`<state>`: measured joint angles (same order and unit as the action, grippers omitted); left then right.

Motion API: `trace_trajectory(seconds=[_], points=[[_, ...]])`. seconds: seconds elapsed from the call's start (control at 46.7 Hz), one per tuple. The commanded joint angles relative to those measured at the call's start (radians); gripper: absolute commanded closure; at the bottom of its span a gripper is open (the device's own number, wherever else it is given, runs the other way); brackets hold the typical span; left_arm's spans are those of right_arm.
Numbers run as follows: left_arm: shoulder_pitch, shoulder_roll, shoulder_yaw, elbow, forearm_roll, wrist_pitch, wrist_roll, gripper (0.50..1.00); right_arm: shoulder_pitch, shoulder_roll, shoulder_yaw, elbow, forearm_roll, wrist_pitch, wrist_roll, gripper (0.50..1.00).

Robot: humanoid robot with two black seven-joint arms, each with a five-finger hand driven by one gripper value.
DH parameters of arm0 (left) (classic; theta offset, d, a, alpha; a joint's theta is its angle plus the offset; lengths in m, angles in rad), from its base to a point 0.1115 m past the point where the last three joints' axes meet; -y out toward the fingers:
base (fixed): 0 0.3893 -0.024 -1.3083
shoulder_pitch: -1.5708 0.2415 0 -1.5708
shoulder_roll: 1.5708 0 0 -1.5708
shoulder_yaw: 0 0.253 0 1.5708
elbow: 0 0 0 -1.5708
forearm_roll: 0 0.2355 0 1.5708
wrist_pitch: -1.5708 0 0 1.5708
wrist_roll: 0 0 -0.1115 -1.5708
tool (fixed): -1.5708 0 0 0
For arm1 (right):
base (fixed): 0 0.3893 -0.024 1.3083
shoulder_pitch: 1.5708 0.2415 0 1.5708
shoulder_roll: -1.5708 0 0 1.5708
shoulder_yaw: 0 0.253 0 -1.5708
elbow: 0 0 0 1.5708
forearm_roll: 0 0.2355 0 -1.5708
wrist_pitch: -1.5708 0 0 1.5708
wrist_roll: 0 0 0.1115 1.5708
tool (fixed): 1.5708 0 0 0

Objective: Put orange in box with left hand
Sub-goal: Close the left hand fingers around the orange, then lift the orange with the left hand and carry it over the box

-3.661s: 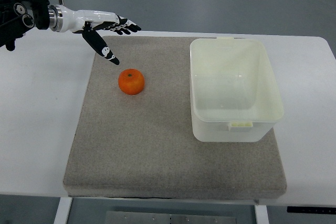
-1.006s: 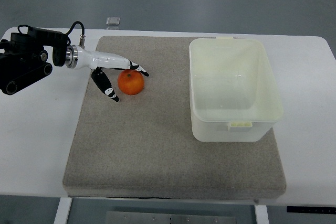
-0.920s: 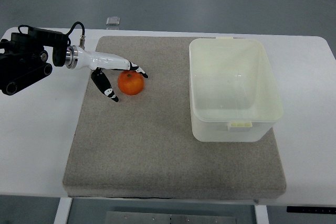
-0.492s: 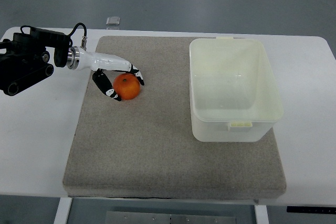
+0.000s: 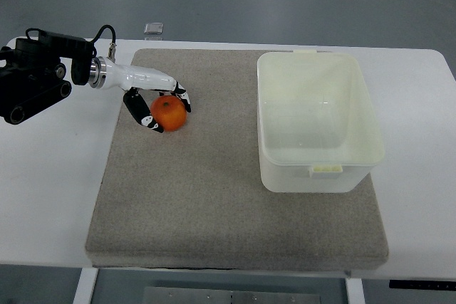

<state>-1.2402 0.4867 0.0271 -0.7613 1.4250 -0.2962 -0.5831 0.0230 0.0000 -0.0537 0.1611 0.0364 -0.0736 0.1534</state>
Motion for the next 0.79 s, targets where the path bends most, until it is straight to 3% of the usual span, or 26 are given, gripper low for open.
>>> trace_trajectory(seconds=[0.0, 0.235, 0.407, 0.771], points=[[-0.022, 0.000, -0.004, 0.026, -0.008, -0.001, 0.000, 1.000, 0.000, 0.000, 0.000, 0.000, -0.001, 0.000, 0.000, 0.574], [-0.091, -0.016, -0.010, 0.109, -0.049, 0.006, 0.000, 1.000, 0.000, 0.000, 0.000, 0.000, 0.000, 0.000, 0.000, 0.574], [-0.122, -0.017, -0.027, 0.103, -0.064, 0.011, 0.002, 1.000, 0.000, 0.000, 0.000, 0.000, 0.000, 0.000, 0.000, 0.574], [-0.173, -0.017, -0.121, -0.050, -0.063, 0.011, 0.011, 1.000, 0.000, 0.000, 0.000, 0.000, 0.000, 0.000, 0.000, 0.574]])
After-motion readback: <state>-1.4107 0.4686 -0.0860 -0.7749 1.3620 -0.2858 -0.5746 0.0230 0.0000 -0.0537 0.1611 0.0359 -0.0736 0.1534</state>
